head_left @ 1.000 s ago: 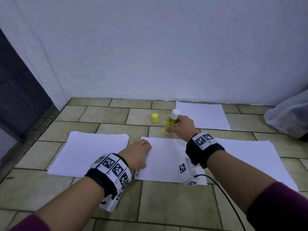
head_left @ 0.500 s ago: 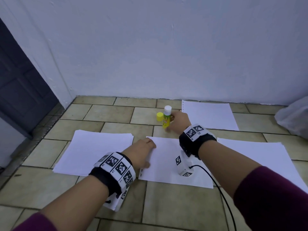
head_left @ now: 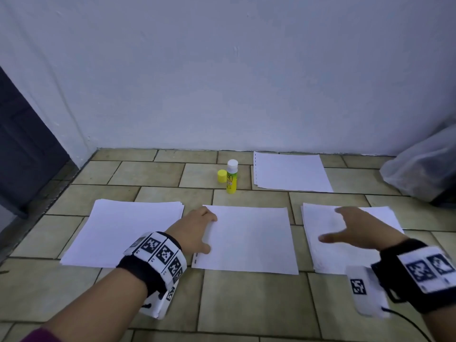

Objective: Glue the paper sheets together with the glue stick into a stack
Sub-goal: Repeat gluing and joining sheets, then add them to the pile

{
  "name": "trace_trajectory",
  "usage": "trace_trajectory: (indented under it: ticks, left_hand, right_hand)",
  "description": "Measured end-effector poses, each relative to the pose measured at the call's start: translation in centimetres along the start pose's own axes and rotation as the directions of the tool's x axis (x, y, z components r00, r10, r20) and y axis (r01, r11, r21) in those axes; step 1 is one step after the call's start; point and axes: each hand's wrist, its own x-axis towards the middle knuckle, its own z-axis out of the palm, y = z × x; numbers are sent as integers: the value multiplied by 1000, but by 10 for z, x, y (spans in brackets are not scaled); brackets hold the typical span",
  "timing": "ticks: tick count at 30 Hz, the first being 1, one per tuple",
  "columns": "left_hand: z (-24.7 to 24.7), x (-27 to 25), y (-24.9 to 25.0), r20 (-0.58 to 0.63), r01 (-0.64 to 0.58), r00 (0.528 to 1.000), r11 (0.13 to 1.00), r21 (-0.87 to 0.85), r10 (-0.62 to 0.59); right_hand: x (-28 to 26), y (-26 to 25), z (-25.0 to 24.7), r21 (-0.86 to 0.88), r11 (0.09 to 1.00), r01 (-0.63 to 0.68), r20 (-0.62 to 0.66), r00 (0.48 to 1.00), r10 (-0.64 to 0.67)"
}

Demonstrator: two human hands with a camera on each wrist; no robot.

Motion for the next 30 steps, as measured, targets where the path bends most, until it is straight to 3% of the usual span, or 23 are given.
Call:
trace_trajectory:
  ticks: [3, 10, 18, 23, 27, 30]
  left_hand:
    - [1, -1, -1, 3, 5, 1000, 1000, -6, -5]
    - [5, -1, -3, 16, 15, 1000, 1000, -21, -14]
    - [12, -2, -8, 38, -3, 999, 999, -36, 4]
    - [15, -2, -7, 30, -11, 999, 1000, -9, 12]
    - [16, -4, -3, 17, -21, 1000, 1000, 23, 20]
    - [16, -5, 1, 16, -30, 999, 998, 50, 30]
  right_hand:
    - [-10, 25, 17, -32, 997, -76, 12, 997, 77]
    - [-18, 32, 27, -32, 997, -69, -33, 997, 68]
    - [-21, 33, 16, 7, 998, -62, 2, 998, 62]
    - [-21, 39, 15, 46, 998, -47, -119, 992, 53]
    - [-39, 2, 5, -21, 999, 46, -243, 969, -50]
    - [-51, -44, 13, -33, 976, 214, -192, 957, -216]
